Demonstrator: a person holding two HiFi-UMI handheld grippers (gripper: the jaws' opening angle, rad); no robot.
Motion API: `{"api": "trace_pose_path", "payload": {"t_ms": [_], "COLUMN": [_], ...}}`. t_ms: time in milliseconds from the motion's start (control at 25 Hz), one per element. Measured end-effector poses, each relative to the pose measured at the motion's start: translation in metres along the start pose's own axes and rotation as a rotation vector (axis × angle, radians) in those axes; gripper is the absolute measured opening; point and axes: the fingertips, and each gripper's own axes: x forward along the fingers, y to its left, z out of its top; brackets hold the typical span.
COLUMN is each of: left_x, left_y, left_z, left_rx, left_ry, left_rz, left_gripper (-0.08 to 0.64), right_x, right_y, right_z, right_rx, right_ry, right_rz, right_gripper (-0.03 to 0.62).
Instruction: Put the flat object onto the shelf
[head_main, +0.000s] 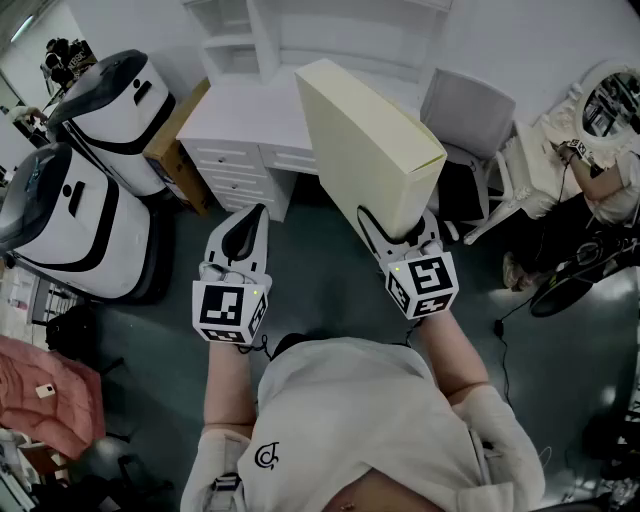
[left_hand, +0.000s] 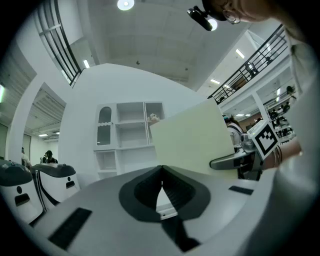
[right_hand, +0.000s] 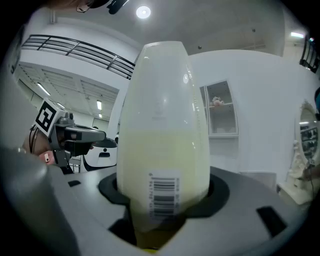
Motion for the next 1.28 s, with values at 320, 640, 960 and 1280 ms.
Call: {"api": "trace_pose_path", "payload": {"t_ms": [320,640,960,1280], "left_x": [0.005,0.013,0.031,0.079], "left_y": [-0.002,-0.001,0.025,0.086], "left_z": [-0.003,-0.009,-0.026,-0.038], "left_rx": [-0.014,-0.025,-0.059,-0.048], "left_ry": [-0.001,0.01,0.032,0.02], "left_rz": [-0.007,-0.021,-0.012,-0.064], "left_gripper": [0.014,0.014,0.013,0.013], "right_x": [-0.001,0.008,0.037,0.113], "right_y": [-0.004,-0.006,-0.004,-0.009], "right_z": [-0.001,-0.004,-0.01,-0.009], "right_rx": [-0.004,-0.001,0.036,0.036], "right_ry": [0.003,0.017,0.014,0.025], "right_rz": [0.002,0.0,0.044,-0.012], "right_gripper": [0.273,0.276,0.265,0.267]}}
